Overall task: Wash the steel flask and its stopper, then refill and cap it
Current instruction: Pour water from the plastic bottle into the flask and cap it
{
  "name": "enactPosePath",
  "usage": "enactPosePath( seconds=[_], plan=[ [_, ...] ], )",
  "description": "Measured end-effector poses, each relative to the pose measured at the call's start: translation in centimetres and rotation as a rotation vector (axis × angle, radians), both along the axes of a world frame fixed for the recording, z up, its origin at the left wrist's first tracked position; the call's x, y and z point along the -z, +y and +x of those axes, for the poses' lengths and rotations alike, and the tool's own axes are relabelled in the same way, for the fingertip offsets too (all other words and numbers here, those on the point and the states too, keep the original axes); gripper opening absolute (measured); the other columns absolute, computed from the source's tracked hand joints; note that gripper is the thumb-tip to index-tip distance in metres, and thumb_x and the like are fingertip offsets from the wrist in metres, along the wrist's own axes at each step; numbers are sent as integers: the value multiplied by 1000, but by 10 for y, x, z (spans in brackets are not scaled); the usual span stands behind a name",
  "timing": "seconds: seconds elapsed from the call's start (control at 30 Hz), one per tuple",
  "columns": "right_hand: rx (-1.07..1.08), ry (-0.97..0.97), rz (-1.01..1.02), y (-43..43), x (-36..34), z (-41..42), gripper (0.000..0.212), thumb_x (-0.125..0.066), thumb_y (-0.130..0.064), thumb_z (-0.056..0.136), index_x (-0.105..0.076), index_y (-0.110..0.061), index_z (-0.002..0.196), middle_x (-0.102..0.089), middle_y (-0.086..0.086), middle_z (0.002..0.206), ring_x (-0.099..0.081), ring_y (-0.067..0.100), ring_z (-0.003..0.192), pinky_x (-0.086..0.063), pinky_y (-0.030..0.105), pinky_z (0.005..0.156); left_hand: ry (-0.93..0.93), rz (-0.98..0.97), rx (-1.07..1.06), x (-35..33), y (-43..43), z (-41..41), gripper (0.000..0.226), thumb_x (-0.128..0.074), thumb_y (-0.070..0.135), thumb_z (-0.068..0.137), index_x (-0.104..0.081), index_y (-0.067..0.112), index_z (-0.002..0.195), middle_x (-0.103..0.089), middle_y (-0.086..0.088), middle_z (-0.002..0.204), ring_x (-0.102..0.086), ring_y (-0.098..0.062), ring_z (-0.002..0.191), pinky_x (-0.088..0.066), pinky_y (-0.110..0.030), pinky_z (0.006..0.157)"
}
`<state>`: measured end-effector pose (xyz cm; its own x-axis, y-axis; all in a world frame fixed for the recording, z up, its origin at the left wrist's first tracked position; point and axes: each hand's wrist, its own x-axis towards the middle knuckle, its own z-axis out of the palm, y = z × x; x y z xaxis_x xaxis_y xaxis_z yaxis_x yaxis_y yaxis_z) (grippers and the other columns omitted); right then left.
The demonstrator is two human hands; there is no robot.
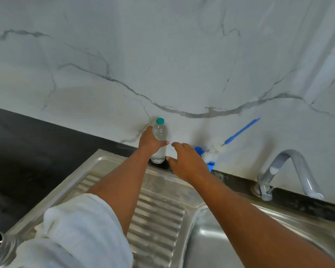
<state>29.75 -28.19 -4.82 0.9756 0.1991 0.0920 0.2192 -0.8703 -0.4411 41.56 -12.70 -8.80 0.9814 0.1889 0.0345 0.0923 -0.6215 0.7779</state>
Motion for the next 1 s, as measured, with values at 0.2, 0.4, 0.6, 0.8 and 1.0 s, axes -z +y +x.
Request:
enactPosePath(
  seconds=[0.2,0.4,0.6,0.8,1.0],
  plan=[
    [11,28,15,-9,-8,-11,49,-49,-37,106,-41,-17,150,-52,10,142,-57,28,123,-51,40,97,-12,-94,-3,-3,-14,-37,64,-86,31,85,-54,13,137,-66,-7,128,-62,-28,115,-46,-31,89],
    [29,18,102,-11,-44,-52,59,-42,-56,104,-37,-24,153,-54,4,144,-59,21,123,-53,42,98,-142,-299,-42,-13,-16,-130,39,-90,26,81,-65,23,111,-71,8,99,-69,-17,98,-47,-20,72],
    [-51,-28,96,1,-113,-115,65,-38,-77,94,-51,-32,139,-59,-5,130,-62,15,112,-55,39,89,-276,-454,20,-60,-30,-246,58,-90,22,80,-56,48,120,-71,19,109,-66,3,101,-49,-9,79],
    [-212,-273,-92,10,-175,-181,46,-45,-67,95,-56,-23,93,-57,-6,85,-57,17,77,-44,33,64,-359,-522,47,-106,-33,-338,52,-83,14,87,-51,30,124,-75,18,100,-75,-7,88,-57,-20,70],
    [-234,-382,-443,25,-215,-234,57,-33,-69,98,-44,-20,70,-46,-3,69,-49,20,68,-39,31,59,-406,-446,62,-121,-21,-402,65,-82,42,70,-49,30,126,-74,10,100,-75,-17,86,-62,-41,73]
  ],
)
